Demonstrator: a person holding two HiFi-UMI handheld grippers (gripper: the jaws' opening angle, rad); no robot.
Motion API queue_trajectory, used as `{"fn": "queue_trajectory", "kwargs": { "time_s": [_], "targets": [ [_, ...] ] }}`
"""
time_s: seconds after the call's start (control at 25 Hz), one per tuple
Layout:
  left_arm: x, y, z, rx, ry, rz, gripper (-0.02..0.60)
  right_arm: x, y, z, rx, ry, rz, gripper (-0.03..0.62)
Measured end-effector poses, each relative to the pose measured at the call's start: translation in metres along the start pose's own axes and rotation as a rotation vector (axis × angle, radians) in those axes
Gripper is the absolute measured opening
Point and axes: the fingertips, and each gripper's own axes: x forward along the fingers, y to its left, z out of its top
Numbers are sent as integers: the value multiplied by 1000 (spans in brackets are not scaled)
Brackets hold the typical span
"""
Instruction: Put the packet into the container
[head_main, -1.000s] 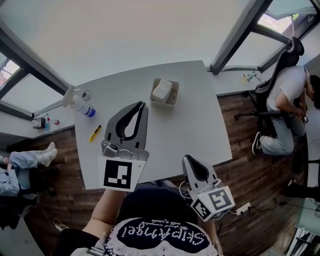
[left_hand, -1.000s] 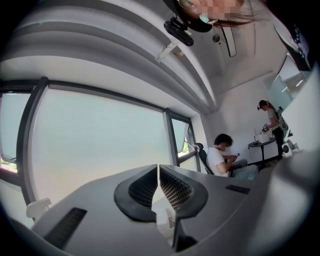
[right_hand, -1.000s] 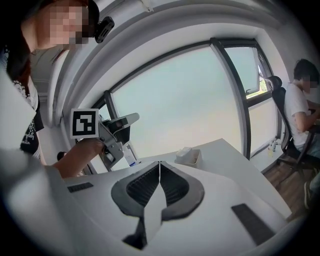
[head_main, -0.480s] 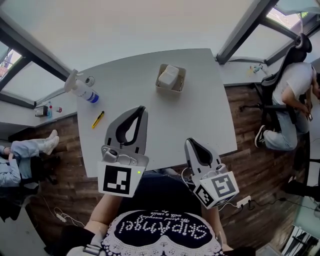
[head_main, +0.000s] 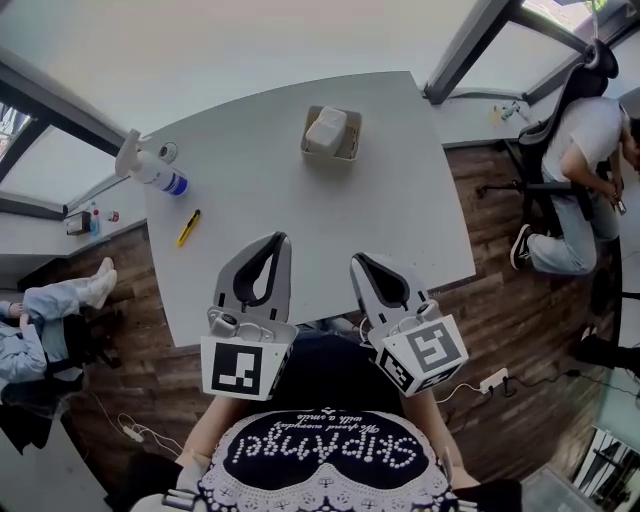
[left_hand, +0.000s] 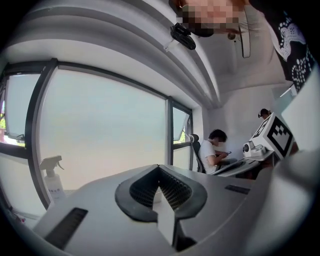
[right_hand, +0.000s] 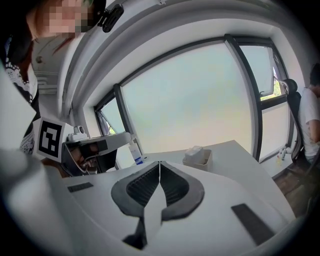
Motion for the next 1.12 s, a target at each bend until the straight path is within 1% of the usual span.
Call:
{"fn": "queue_trajectory", "kwargs": {
  "time_s": [0.04,0.16,0.32,0.76,1.0,1.12],
  "targets": [
    [-2,-1,-3,-4,5,-2,9,1,2,-1,-3,1,6,15],
    [-5,-7,-16,-41,60,-9,9,1,6,-3,-3,5,17,15],
    [-7,-15,-28,-40,89,-30,9,-1,6,-6,9,14,11,15],
    [-10,-36,-42,-44,137,-112,8,-2,8,-12,11,32,22,15],
    [-10,-41,-51,-80,162,-140,8,-4,6,-16,20,38,23,15],
    [-8,-37,-56,-84,194,-134,8,-4,6,-18,27,43,25,15]
  ]
}}
